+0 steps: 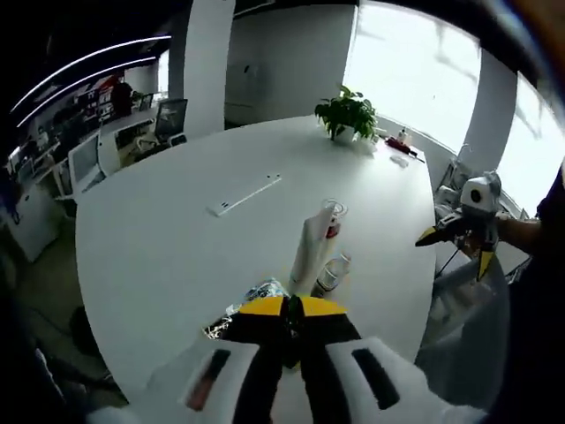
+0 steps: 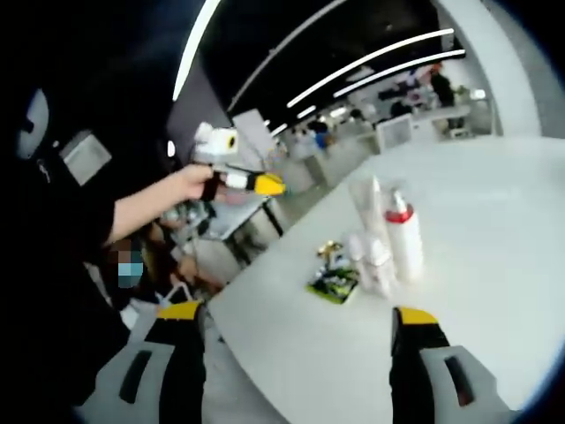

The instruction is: Arrange the skincare products in the storage area until every visible bottle or jar stands upright without overlapping.

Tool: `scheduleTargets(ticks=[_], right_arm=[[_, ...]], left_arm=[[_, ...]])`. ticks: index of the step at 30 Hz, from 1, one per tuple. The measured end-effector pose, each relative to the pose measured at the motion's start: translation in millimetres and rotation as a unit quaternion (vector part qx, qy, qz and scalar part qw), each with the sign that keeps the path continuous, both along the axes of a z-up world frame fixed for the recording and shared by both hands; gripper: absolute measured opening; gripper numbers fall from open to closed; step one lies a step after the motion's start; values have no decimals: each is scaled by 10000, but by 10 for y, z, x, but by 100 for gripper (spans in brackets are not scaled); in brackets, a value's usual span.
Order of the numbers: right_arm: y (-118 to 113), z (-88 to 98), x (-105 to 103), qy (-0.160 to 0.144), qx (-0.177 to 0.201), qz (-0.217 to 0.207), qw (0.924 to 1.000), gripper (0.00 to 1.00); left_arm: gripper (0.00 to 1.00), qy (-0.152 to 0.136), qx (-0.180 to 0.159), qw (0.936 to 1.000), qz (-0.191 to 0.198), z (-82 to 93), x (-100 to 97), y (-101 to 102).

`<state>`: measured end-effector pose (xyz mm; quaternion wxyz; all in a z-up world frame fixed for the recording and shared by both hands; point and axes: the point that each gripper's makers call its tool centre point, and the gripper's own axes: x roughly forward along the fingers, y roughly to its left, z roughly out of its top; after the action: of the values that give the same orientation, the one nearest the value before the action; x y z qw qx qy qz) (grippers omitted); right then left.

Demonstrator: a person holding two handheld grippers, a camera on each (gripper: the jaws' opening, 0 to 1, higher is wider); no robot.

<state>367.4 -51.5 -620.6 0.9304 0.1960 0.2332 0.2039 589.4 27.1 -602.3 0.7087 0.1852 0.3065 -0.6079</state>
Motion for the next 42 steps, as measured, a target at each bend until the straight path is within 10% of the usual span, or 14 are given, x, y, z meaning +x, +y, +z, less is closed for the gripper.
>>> scheduleTargets(ticks=[28, 38, 42], right_arm=[[-285, -193, -17, 345, -75, -275, 9990, 89], [-318, -281, -32, 464, -105, -293, 9984, 90], [-325, -327, -47, 552, -129, -270, 9980, 90]], left_arm=[[72, -66, 1182, 9924, -345, -1015, 81, -145], [99, 351, 1240, 9908, -400, -1297, 49, -239], [92, 337, 1333, 9897, -399, -1359, 90, -240]])
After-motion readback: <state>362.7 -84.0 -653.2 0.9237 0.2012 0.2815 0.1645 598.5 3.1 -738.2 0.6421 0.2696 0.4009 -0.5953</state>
